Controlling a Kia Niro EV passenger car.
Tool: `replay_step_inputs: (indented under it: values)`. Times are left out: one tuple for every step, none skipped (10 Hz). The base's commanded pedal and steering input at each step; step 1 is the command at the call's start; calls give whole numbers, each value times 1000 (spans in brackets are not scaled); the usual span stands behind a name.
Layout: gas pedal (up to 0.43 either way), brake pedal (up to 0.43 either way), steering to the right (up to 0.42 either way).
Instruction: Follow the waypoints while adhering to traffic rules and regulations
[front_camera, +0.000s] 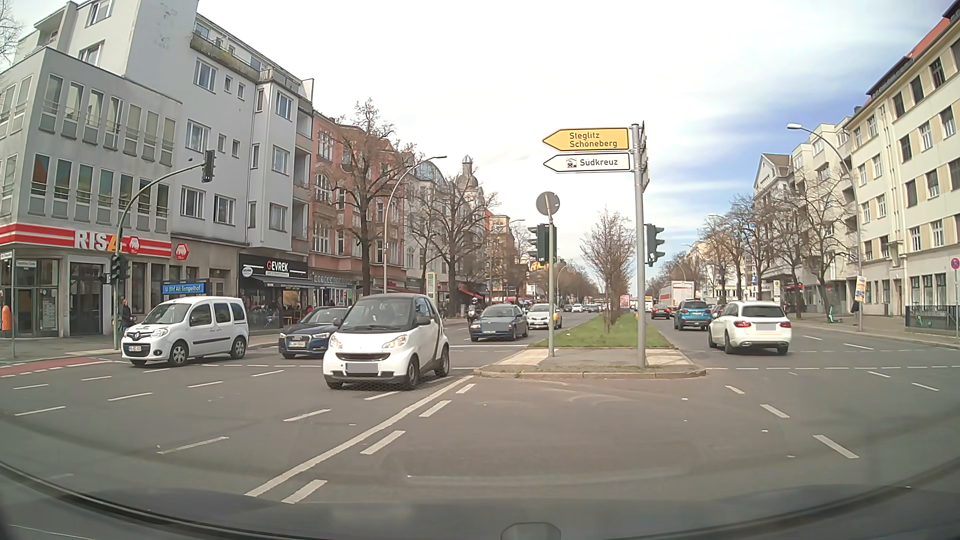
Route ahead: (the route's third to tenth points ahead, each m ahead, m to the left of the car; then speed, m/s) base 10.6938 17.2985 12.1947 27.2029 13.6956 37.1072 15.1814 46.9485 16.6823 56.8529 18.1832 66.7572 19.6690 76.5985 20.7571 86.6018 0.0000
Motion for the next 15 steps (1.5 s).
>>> replay_step_inputs:
  values:
    - [0, 293, -707]
    - [0, 293, -707]
    - [0, 293, -707]
    - [0, 293, -707]
    - [0, 293, -707]
    - [0, 293, -707]
    - [0, 293, -707]
    - [0, 293, -707]
    - [0, 293, -707]
    - [0, 293, -707]
    - [0, 293, -707]
    - [0, 293, -707]
    - [0, 293, -707]
    - [0, 293, -707]
    - [0, 293, -707]
